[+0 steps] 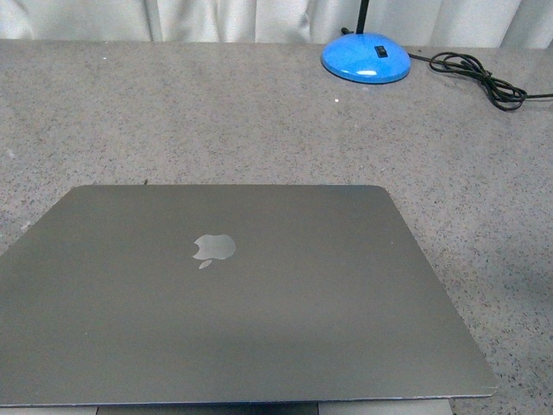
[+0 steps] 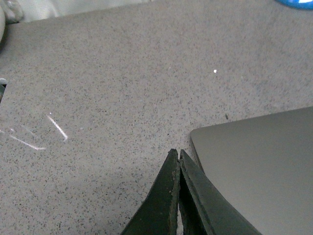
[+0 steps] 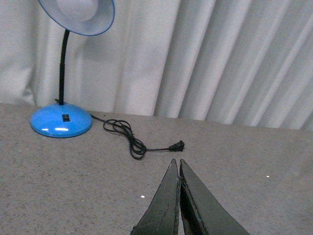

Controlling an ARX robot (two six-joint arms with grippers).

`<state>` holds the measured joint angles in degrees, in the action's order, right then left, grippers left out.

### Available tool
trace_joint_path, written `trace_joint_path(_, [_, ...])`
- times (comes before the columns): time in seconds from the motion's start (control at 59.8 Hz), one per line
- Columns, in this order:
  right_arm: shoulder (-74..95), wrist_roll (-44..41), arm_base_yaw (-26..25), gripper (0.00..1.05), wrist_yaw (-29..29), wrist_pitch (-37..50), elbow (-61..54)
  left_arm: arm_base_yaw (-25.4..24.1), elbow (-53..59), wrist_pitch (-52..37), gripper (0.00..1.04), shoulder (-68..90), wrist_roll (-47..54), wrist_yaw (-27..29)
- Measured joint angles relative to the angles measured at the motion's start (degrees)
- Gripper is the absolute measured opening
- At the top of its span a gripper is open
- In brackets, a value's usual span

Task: Close laptop

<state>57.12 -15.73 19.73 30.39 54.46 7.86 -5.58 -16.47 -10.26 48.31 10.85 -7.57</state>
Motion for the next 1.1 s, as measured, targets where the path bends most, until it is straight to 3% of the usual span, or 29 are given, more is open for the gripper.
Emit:
trace_joint_path(0.268, [-18.84,-3.93,8.09,0.01,11.23,-9.44,-5.86,-3.78,3.32,12.28,0.04,-16.33,-6.23,-5.66])
trace_joint_path(0.401, [-32.70,-5.75,14.88,0.01,20.72,-18.18,-7.56,-5.46,4.33,19.28,0.04,-26.23,-9.38,-5.90])
trace_joint_path(0.468, [-34.03,-7.78,16.85,0.01,24.24,-11.76,-7.96,-2.40,10.08,12.74,0.04,-37.75,-9.94,2.21])
trace_joint_path(0.485, [-34.86,-6.67,16.26,0.01,22.12,-13.27,-7.48,0.44,11.21,11.76,0.04,-41.09,-10.12,4.92])
trace_joint_path(0.535, [-41.88,0.66,11.67,0.01,8.00,-29.31,-7.45,4.66,11.56,11.04,0.04,-43.98,-10.16,6.16])
trace_joint_path(0.602, [-50.86,9.33,3.43,0.01,-7.63,-46.45,-7.50,5.27,11.91,11.02,0.04,-44.15,-10.54,7.54])
trace_joint_path(0.686, [-54.97,13.09,-5.09,0.01,-17.11,-52.68,-7.50,5.38,12.52,10.99,0.04,-44.85,-10.73,7.58])
trace_joint_path(0.836, [-56.08,14.67,-10.32,0.01,-21.55,-53.64,-7.50,5.40,13.46,10.95,0.04,-45.53,-10.75,7.45])
trace_joint_path(0.92, [-56.78,14.78,-16.66,0.01,-29.73,-54.42,-7.50,5.40,13.81,10.95,0.04,-45.86,-10.80,7.56])
trace_joint_path(1.104, [-56.81,15.06,-19.58,0.01,-30.16,-54.47,-7.50,5.40,15.28,10.49,0.04,-48.00,-10.95,7.34])
